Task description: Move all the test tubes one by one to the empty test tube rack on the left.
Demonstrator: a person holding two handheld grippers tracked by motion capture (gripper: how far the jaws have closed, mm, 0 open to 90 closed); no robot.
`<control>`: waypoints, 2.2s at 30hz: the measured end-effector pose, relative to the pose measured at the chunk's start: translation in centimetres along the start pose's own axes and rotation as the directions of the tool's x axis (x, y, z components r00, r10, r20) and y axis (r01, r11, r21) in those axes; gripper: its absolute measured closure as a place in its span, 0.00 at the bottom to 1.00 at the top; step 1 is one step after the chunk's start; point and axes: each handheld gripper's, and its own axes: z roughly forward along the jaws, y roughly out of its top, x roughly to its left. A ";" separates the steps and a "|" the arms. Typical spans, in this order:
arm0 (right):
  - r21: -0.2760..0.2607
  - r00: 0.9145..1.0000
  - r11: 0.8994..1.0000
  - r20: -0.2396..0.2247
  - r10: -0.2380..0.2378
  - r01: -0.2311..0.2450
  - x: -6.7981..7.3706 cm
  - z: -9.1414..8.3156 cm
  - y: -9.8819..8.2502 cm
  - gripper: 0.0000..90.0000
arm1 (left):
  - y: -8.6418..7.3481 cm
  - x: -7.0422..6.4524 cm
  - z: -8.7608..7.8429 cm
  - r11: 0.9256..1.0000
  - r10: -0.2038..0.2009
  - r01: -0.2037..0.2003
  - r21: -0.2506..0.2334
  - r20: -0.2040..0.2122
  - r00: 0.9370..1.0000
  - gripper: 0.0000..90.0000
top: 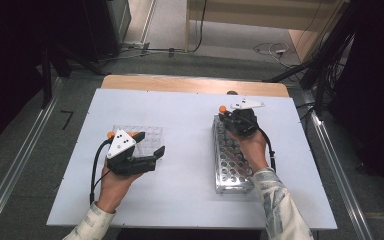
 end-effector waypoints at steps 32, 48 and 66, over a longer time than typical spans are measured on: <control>-0.114 0.998 0.992 -0.038 0.047 -0.051 -0.8 -2.4 1.9 0.81 | -0.1 -0.1 0.1 1.000 -0.002 0.002 0.005 0.004 1.000 0.23; -0.189 0.992 0.982 -0.112 -0.054 0.032 2.1 -7.1 2.3 0.81 | 0.6 -0.4 -0.8 0.999 -0.011 0.012 -0.042 0.017 1.000 0.23; -0.091 0.920 0.973 -0.318 -0.229 0.211 12.2 -4.5 -0.9 0.81 | 1.1 -2.1 -1.3 0.998 0.017 -0.009 -0.064 0.110 0.994 0.36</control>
